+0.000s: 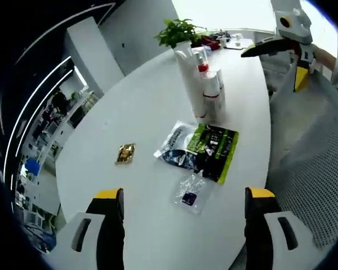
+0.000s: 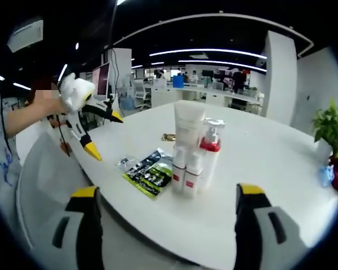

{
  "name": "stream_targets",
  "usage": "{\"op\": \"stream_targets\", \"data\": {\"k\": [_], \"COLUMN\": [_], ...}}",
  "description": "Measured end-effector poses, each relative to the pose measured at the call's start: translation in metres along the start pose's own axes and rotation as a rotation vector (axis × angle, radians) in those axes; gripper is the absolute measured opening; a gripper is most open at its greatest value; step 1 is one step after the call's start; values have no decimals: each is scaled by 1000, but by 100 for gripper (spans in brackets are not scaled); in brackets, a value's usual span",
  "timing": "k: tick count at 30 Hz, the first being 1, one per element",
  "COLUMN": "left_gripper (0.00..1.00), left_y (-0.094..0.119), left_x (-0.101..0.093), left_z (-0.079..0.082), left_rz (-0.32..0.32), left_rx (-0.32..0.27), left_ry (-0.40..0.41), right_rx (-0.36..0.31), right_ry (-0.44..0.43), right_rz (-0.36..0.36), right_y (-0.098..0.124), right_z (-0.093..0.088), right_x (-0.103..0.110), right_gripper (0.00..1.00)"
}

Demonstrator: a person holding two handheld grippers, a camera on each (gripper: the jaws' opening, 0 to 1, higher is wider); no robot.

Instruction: Arrange the skincare products in the storage area until every visible bottle or jar stands upright without overlapping.

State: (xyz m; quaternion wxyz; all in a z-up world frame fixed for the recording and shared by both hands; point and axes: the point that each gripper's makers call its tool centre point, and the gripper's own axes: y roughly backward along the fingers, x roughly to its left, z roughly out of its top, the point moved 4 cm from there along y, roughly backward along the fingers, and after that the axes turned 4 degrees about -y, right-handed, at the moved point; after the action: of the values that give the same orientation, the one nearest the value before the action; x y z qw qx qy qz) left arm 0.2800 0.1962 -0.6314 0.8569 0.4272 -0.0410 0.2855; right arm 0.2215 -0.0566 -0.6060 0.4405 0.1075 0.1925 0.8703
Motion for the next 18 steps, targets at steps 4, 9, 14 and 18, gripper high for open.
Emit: {"op": "stream_targets", "data": {"k": [4,9,14,18], "left_gripper": [88,93,96,97], "left_y": [1,6,12,18], "left_x": [-7,-13,-17,-18], "left_z": [0,-1,-2,-5], "left_rz": [0,11,35,61], "left_rx": [-33,-59,-93,-104], "left_ry": [50,90,148,162], "right_rx": [-34,-22,-11,-10], "right_ry": [-12,1,22,24], "right_rz": [5,-7,-8,-6], "right_y": [2,1,1,0], "right_z": [4,3,1,1], "right_x": [-1,-1,0,0], "right_gripper": [100,100,100,100]}}
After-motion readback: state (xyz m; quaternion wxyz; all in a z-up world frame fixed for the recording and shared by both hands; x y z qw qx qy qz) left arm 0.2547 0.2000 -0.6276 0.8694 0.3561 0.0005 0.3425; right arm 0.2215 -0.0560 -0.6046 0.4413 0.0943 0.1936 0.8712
